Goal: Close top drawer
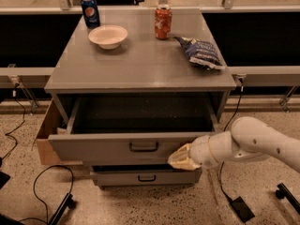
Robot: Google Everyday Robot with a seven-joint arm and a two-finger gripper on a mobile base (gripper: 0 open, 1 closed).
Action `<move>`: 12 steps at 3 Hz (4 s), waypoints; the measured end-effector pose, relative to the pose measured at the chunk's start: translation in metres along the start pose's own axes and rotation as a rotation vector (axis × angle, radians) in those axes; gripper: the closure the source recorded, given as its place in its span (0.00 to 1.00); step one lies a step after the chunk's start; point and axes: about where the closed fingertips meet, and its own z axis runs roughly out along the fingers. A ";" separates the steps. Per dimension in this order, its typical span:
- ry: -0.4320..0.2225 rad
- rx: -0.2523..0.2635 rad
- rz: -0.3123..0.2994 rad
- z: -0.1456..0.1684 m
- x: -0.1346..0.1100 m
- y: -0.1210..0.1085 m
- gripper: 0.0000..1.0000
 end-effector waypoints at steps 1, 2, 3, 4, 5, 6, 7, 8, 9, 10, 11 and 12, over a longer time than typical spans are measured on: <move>-0.002 0.002 -0.002 -0.001 -0.001 -0.004 1.00; 0.002 0.014 -0.014 -0.011 -0.012 -0.031 1.00; 0.006 0.047 -0.042 -0.036 -0.036 -0.068 1.00; 0.011 0.063 -0.053 -0.047 -0.045 -0.080 1.00; 0.020 0.074 -0.048 -0.053 -0.049 -0.086 0.82; 0.019 0.069 -0.049 -0.051 -0.050 -0.085 0.60; 0.019 0.065 -0.049 -0.049 -0.050 -0.085 0.36; 0.018 0.061 -0.050 -0.047 -0.050 -0.084 0.13; 0.018 0.058 -0.051 -0.045 -0.051 -0.083 0.00; 0.018 0.058 -0.051 -0.045 -0.051 -0.083 0.00; 0.021 0.053 -0.053 -0.044 -0.051 -0.081 0.24; 0.040 0.026 -0.067 -0.039 -0.054 -0.072 0.47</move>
Offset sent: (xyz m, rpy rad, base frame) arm 0.0932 -0.0263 0.0496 -0.0245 -0.0578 -0.0152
